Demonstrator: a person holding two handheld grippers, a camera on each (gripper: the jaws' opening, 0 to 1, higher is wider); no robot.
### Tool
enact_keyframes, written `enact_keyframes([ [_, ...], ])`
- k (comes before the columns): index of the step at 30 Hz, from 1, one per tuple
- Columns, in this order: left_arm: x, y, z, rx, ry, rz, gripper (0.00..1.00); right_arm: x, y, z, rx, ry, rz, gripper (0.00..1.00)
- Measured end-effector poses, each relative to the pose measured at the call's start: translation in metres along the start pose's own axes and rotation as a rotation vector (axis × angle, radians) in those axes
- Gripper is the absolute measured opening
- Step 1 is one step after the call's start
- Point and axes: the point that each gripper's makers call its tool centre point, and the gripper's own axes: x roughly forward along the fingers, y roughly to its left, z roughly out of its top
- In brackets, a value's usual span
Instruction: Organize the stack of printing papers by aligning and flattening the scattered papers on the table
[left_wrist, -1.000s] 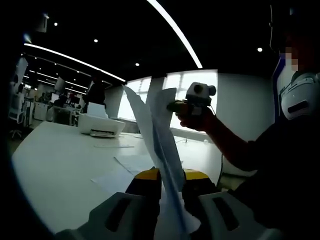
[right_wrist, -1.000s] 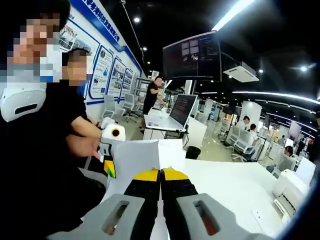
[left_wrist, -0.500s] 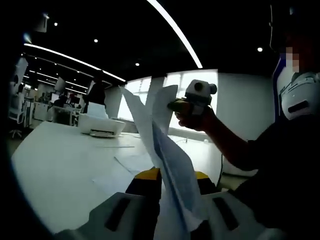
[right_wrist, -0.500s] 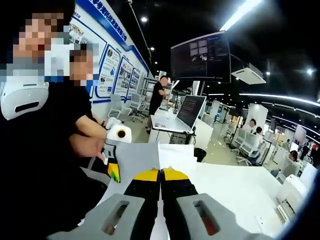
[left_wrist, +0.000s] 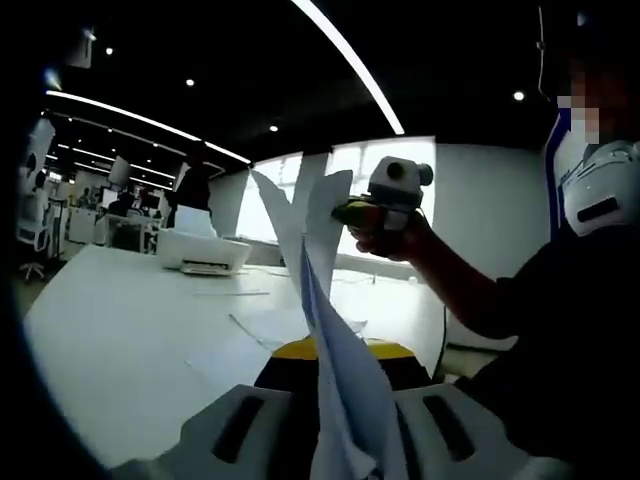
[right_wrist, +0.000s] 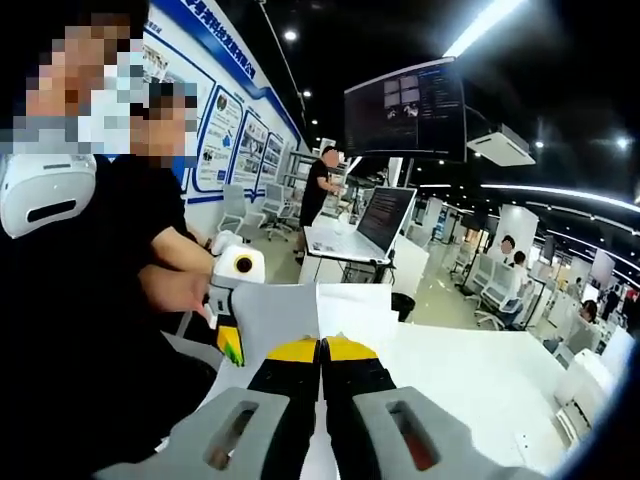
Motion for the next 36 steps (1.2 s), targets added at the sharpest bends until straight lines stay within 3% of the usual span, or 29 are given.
enact_keyframes([
  [36,0.0018,0.0027,0.0023,0.045,0.006,0.022,0.06,0.0004,-0.0015,0.0016,-0.004,-0.002,-0.001,0.0],
])
